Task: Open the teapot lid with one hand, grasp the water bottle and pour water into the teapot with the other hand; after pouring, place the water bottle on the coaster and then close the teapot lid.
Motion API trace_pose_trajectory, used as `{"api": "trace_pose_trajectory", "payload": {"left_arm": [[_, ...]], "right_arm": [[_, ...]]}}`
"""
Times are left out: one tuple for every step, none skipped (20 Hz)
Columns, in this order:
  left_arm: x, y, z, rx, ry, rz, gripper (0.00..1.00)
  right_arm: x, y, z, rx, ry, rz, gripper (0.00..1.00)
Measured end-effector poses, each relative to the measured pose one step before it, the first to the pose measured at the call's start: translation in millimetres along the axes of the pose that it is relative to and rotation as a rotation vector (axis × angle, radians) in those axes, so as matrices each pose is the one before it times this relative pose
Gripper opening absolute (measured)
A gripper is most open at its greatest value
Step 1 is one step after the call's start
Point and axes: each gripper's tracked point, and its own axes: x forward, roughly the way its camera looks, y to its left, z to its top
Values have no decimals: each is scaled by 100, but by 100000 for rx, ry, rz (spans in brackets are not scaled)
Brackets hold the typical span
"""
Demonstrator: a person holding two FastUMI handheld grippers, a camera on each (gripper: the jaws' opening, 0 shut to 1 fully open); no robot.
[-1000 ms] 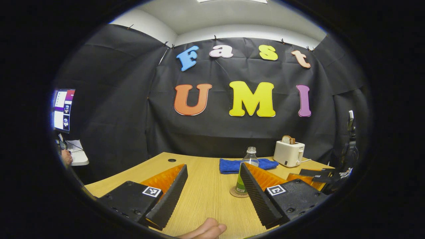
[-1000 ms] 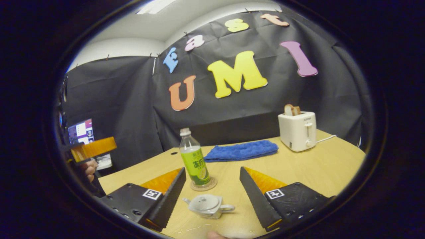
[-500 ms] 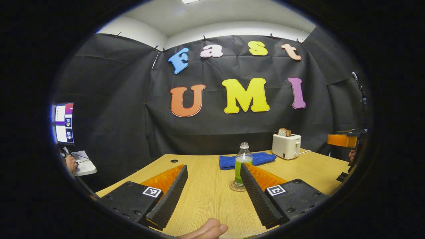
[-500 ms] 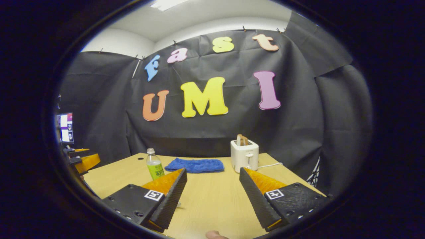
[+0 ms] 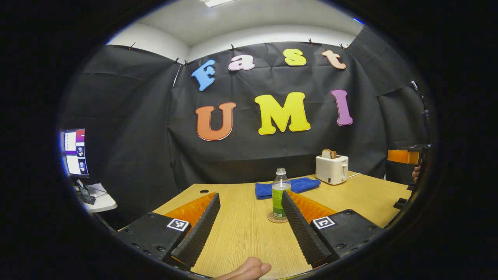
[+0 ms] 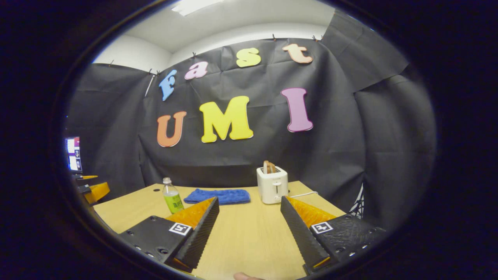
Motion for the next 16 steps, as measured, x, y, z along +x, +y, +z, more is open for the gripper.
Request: {"api": "trace_pose_trajectory", "payload": {"left_arm": [[-20, -322, -84, 487, -78, -746, 99], [-8, -255, -133, 523, 169, -721, 99], [145, -156, -210, 426, 366, -203, 99], [8, -26, -4, 344, -84, -7, 99], [-79, -6, 39, 198, -179, 67, 99], [20, -80, 27, 160, -74, -69, 99], [83, 61, -99, -137, 115, 28, 99], [96, 12, -144, -171, 354, 40, 99], [94, 50, -89, -237, 216, 220, 99], [3, 31, -42, -232, 360, 356, 99], [-28, 104, -140, -182, 538, 251, 99], [92, 16, -252, -265, 564, 53, 99], [142, -41, -188, -488, 431, 123, 99], [-10, 8, -26, -623, 223, 35, 99], [74, -87, -149, -798, 360, -129, 99], [40, -120, -104, -1027, 560, -200, 99]], "right_arm": [[-3, 722, -114, -1195, 266, 1432, 92], [-14, 757, -101, -1053, 220, 1513, 95], [-25, 486, -88, -949, 33, 1096, 95], [56, 467, -76, -1050, -17, 777, 95], [-45, 384, -32, -776, -194, 658, 95], [-18, 396, -62, -491, 167, 607, 95], [42, 293, -121, -133, 302, 526, 95], [-35, 326, -140, -80, 530, 759, 95], [35, 349, -231, -589, 510, 857, 95], [101, 241, -76, -708, 247, 320, 95], [130, -28, -166, -476, 275, -253, 95], [-9, 2, -65, -551, 122, -10, 95], [86, 27, -218, -818, 407, -152, 95], [73, -94, 34, -289, -59, -902, 95], [6, -156, 122, -137, -422, -744, 96], [-56, 51, 108, -235, -299, -91, 95]]}}
